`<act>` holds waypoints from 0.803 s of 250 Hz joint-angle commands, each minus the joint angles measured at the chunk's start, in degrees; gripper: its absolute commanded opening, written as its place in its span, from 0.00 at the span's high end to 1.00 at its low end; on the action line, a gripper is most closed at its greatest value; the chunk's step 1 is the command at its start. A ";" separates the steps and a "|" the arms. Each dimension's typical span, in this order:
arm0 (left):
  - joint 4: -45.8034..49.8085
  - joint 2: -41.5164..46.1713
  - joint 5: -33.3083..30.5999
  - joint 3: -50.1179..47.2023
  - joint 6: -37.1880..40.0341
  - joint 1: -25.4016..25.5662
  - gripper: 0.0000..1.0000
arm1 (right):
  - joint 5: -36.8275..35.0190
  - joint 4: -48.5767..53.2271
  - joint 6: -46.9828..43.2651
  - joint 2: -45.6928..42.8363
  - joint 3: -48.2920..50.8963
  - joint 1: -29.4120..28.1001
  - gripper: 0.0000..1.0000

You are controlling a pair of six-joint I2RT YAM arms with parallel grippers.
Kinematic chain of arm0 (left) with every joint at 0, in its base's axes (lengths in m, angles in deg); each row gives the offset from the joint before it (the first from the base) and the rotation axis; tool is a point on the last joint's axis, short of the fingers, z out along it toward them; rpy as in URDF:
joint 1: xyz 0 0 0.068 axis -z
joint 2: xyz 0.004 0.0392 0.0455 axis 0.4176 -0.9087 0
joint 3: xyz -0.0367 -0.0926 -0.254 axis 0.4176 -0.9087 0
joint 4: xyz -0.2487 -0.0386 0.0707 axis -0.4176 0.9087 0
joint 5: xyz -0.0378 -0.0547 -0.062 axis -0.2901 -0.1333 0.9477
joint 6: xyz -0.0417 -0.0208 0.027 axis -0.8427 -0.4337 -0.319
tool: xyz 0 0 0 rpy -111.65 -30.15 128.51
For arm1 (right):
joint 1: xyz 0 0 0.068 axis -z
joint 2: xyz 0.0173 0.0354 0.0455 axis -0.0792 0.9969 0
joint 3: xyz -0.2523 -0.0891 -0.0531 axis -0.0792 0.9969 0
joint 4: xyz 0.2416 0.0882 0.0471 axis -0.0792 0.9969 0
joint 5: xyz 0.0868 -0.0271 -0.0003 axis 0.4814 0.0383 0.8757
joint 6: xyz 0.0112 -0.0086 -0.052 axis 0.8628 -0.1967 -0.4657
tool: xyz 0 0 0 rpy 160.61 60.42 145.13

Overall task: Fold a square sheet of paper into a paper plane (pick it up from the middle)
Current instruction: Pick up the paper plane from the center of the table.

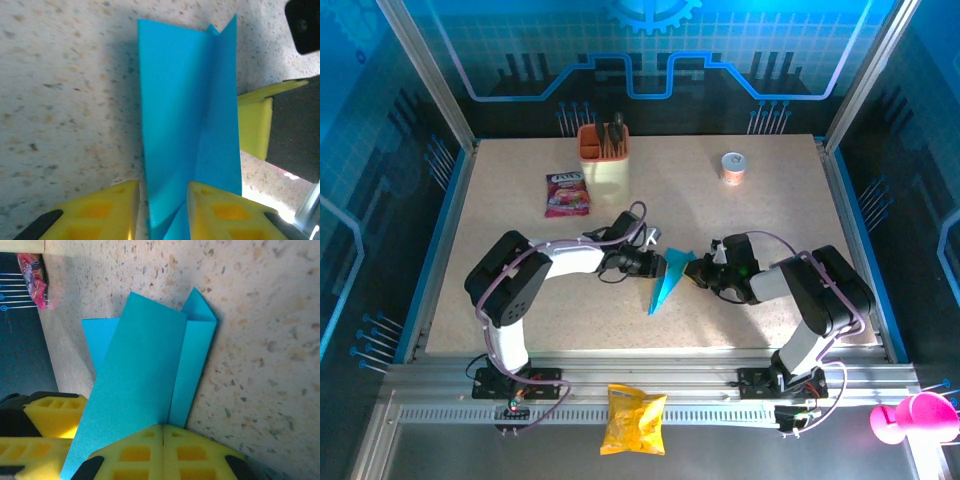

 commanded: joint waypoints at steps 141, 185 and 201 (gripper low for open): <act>-5.09 1.16 -0.05 -3.05 -5.29 5.07 0.81 | -1.49 -4.61 1.47 9.00 3.50 -1.70 1.00; -4.80 0.07 -1.83 -2.04 -6.47 6.13 0.95 | -0.56 -2.28 0.72 7.15 2.14 -1.69 1.00; -5.08 0.05 -2.61 -2.03 -7.00 6.24 1.00 | -0.72 2.10 -0.99 4.31 0.80 -1.70 1.00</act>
